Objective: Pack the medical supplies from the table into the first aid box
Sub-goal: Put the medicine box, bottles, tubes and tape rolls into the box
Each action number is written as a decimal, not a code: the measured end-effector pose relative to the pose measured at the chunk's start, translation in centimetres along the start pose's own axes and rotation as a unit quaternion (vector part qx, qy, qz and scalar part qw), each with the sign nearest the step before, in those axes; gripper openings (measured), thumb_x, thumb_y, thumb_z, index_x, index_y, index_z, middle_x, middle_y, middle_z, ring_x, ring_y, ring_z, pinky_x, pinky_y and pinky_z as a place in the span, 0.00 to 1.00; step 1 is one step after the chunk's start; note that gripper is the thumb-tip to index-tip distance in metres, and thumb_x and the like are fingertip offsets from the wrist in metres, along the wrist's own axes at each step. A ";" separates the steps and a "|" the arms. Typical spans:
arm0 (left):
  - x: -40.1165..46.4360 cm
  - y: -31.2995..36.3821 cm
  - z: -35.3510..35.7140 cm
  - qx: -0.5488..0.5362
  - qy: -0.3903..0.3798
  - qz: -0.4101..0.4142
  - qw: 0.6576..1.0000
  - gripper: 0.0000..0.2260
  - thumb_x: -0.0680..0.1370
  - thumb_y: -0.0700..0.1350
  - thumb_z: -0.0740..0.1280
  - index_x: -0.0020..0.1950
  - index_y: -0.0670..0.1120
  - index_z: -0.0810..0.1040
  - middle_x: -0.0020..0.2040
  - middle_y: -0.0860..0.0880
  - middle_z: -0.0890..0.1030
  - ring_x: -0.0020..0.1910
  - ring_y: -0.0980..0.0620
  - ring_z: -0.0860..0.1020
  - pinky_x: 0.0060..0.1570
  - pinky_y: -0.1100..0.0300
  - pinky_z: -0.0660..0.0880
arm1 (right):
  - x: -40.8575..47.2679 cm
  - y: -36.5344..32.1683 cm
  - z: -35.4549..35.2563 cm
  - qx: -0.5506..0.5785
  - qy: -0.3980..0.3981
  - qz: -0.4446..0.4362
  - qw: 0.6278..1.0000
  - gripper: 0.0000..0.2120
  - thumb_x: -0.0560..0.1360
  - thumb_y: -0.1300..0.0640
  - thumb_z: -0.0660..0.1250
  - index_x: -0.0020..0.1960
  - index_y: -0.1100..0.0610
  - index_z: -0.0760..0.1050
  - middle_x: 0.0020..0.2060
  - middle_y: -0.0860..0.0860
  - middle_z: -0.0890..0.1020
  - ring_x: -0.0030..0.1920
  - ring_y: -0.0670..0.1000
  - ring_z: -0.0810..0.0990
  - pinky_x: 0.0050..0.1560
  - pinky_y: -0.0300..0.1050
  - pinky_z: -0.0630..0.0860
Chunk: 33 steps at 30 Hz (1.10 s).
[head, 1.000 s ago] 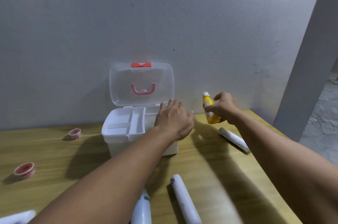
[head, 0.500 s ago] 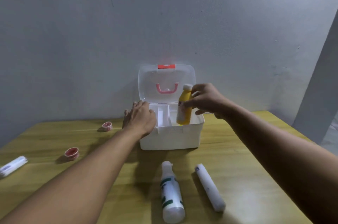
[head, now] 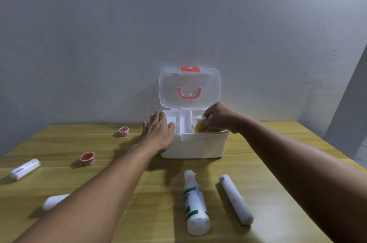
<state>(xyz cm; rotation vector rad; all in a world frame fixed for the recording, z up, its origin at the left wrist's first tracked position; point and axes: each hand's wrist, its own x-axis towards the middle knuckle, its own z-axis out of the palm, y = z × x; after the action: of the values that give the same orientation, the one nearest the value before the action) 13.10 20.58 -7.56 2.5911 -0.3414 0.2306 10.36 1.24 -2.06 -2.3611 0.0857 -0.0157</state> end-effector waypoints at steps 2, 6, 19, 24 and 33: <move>-0.1 -0.1 0.0 -0.006 0.005 0.011 1.000 0.23 0.81 0.51 0.50 0.71 0.39 0.61 0.73 0.42 0.64 0.73 0.44 0.61 0.72 0.44 0.57 | 0.1 0.0 0.0 0.010 -0.005 0.004 1.000 0.16 0.65 0.62 0.78 0.52 0.64 0.81 0.44 0.58 0.84 0.39 0.51 0.82 0.40 0.41 0.82; -0.5 0.1 -0.2 -0.011 0.016 0.018 1.000 0.26 0.81 0.56 0.51 0.72 0.39 0.62 0.73 0.43 0.64 0.73 0.43 0.62 0.72 0.45 0.58 | -0.3 0.1 -0.1 -0.031 0.003 -0.019 0.999 0.17 0.66 0.59 0.78 0.51 0.63 0.81 0.47 0.59 0.85 0.43 0.53 0.82 0.49 0.47 0.81; -3.2 -0.8 0.4 -0.118 0.056 -0.037 0.991 0.49 0.61 0.76 0.61 0.74 0.47 0.61 0.73 0.46 0.67 0.71 0.42 0.67 0.66 0.44 0.69 | -11.9 0.7 3.0 -0.166 -0.017 -0.021 0.986 0.11 0.69 0.48 0.73 0.43 0.55 0.79 0.35 0.53 0.85 0.34 0.53 0.84 0.34 0.49 0.83; -3.2 -0.5 0.5 -0.148 0.063 -0.048 0.986 0.42 0.65 0.69 0.68 0.72 0.48 0.63 0.71 0.47 0.70 0.68 0.44 0.70 0.62 0.50 0.70 | -13.2 0.1 6.7 -0.075 -0.080 0.024 0.994 0.26 0.67 0.40 0.72 0.44 0.64 0.79 0.33 0.58 0.85 0.28 0.53 0.84 0.26 0.46 0.81; -3.0 -0.3 0.7 -0.141 0.078 -0.068 0.985 0.43 0.65 0.67 0.70 0.73 0.47 0.63 0.72 0.47 0.69 0.69 0.45 0.69 0.62 0.52 0.70 | -12.7 -0.4 6.3 -0.047 -0.112 0.085 0.989 0.21 0.62 0.49 0.75 0.43 0.66 0.80 0.36 0.60 0.86 0.33 0.59 0.86 0.33 0.53 0.84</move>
<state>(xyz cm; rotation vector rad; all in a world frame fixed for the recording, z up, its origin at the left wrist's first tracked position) 10.40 21.01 -9.00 2.2898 -0.1284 0.3105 -2.04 6.81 -6.09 -2.4257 0.1802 0.3433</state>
